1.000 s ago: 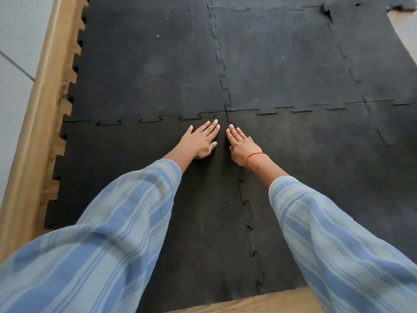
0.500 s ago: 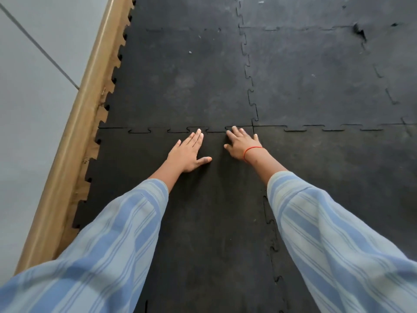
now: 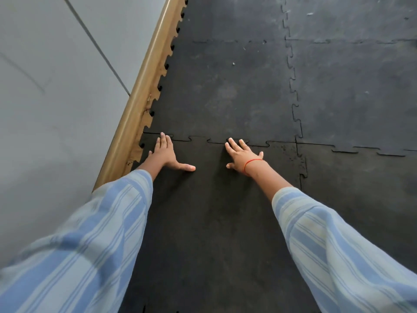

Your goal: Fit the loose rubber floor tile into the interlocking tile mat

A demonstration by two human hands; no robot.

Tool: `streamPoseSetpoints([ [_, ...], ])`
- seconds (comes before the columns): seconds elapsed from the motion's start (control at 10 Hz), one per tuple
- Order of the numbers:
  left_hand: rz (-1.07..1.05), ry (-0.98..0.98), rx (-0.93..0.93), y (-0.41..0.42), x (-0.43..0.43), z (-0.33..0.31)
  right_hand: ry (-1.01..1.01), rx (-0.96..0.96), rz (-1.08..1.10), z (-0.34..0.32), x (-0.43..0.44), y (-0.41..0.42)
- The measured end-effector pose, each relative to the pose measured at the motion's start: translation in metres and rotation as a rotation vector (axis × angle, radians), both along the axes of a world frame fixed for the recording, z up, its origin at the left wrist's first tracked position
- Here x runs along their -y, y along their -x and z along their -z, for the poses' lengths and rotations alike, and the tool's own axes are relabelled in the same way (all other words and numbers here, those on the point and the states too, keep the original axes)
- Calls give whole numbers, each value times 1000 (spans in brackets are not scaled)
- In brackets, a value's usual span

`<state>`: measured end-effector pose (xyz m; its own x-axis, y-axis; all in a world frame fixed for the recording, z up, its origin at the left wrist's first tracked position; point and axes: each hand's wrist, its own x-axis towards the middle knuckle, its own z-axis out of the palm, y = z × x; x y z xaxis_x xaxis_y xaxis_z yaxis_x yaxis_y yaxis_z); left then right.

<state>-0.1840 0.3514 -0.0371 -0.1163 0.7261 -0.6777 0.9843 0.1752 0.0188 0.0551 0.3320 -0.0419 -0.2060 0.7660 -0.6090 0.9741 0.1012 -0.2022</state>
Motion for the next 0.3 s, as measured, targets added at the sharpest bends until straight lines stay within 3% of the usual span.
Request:
streamPoseSetpoints([
  [0.2, 96, 86, -108, -6, -9, -24, 89, 82, -151, -14, -22, 0],
  [0.3, 151, 135, -21, -2, -9, -48, 85, 24, -125, -34, -23, -11],
])
